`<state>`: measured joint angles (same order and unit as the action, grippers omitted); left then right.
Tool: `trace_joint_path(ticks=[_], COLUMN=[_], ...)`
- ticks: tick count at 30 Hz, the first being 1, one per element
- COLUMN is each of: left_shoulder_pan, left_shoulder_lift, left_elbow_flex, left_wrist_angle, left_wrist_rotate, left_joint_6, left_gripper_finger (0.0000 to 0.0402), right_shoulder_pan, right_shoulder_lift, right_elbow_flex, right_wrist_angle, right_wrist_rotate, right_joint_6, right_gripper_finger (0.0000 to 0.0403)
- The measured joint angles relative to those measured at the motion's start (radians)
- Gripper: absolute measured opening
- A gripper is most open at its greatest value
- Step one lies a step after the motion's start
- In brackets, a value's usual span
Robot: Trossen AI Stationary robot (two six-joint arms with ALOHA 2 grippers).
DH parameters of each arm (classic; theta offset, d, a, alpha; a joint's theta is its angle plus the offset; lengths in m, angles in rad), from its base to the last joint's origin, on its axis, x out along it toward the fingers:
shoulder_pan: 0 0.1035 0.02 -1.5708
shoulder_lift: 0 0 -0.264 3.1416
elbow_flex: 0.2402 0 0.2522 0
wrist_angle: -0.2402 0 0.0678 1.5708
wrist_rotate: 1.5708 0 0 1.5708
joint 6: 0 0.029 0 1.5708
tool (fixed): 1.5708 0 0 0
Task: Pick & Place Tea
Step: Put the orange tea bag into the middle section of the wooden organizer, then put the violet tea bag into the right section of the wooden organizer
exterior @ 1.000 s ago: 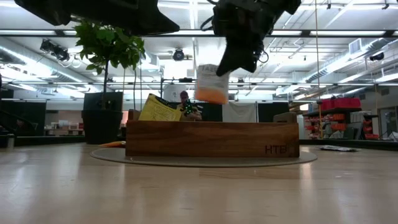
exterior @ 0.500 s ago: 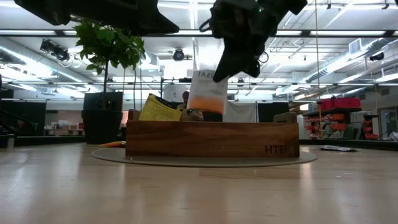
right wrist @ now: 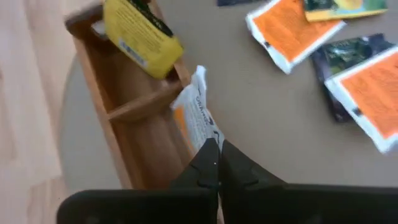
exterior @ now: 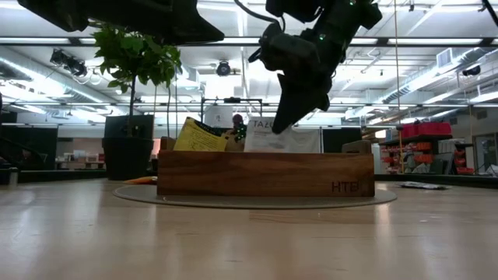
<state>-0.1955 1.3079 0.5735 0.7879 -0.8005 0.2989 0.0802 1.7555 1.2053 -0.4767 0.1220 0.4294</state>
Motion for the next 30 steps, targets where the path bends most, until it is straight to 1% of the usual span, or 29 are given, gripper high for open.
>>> trace_joint_path(ticks=[6,9,12,16,25,30], left_shoulder_pan=[0.000,0.000,0.000,0.000,0.000,0.000], left_shoulder_lift=[0.000,0.000,0.000,0.000,0.000,0.000], left_elbow_flex=[0.000,0.000,0.000,0.000,0.000,0.000], left_wrist_angle=[0.000,0.001,0.000,0.000,0.000,-0.001], left_wrist_rotate=[0.000,0.000,0.000,0.000,0.000,0.000], left_joint_6=[0.000,0.000,-0.001,-0.004,-0.021,-0.021], left_gripper_finger=[0.0103,0.0103,0.0103,0.0103,0.0103,0.0103], right_shoulder_pan=[-0.001,-0.001,-0.004,-0.004,-0.004,-0.004], right_shoulder_lift=[-0.002,-0.002,-0.002,-0.002,-0.002,-0.004], right_elbow_flex=[0.000,0.000,0.000,0.000,0.000,0.000], right_wrist_angle=[0.003,0.004,0.004,0.010,0.015,0.015], right_wrist_rotate=[0.003,0.024,0.028,0.028,0.009,0.009], right_joint_6=[-0.018,-0.024,-0.045,-0.071,-0.080,-0.098], right_gripper_finger=[0.0000,0.0000,0.0007,0.0033,0.0107,0.0134])
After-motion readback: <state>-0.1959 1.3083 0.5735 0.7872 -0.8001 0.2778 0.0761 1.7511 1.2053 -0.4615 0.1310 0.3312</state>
